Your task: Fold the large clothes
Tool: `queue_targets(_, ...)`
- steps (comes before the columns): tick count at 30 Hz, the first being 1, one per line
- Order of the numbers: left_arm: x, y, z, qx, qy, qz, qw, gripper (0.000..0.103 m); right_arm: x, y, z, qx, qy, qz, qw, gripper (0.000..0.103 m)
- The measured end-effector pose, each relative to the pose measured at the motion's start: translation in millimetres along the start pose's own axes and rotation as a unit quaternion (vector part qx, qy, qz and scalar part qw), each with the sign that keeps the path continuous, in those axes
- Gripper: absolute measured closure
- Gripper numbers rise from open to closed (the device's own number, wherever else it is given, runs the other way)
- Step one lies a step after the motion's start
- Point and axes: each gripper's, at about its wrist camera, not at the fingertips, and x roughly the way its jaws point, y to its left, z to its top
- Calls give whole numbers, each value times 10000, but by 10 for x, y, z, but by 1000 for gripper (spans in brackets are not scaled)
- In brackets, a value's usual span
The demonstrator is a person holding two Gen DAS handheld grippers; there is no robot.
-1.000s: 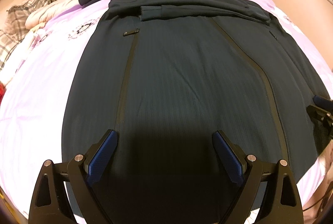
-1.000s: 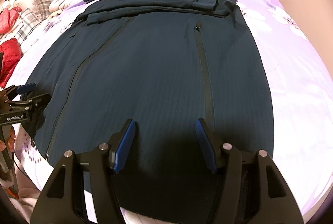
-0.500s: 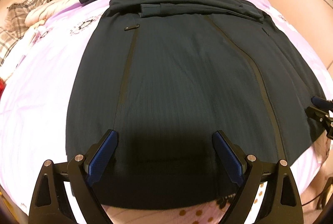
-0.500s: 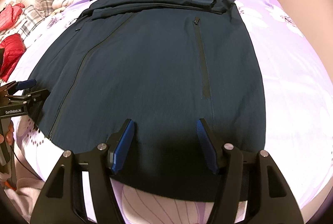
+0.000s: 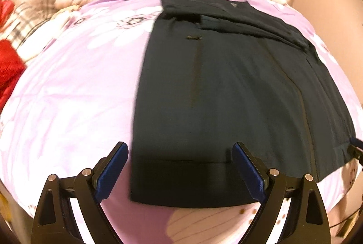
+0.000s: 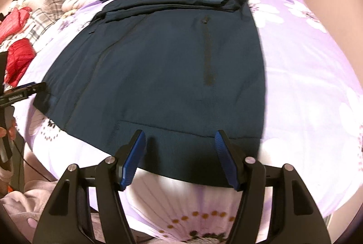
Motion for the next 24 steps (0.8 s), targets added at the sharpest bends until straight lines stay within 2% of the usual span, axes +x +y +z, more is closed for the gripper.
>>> queue_targets(5,7,156,1,-265,29,-61,9996,10,-50,-253,3,563,-72,143,9983,38)
queue_targets(9,25,321,22,-678,110,-495,9964,10,-74,-484,12,1267,-189,596,9900,38)
queue_targets(11,43,420,39,-963,155,-782,9922,10,-91,-566,-2,1584,-259,810,9837,38)
queue_targets(14,74,560,34,-1434,237,-1268,9812,10,-106,-734,-21,2127,-368,1122,9699,38)
queue_targets(16,70,643,40,-1620,264,-1417,9762,10,-134,-797,-43,2306,-433,1127,9655,37)
queue_targets(18,93,690,42,-1705,319,-1648,9710,10,-148,-863,-58,2411,-446,1012,9642,31)
queue_targets(21,140,695,64,-1744,417,-1997,9633,10,-94,-936,-71,2569,-364,1084,9596,31)
queue_targets(24,207,664,121,-1682,483,-2121,9615,10,10,-985,-57,2676,-265,1200,9557,31)
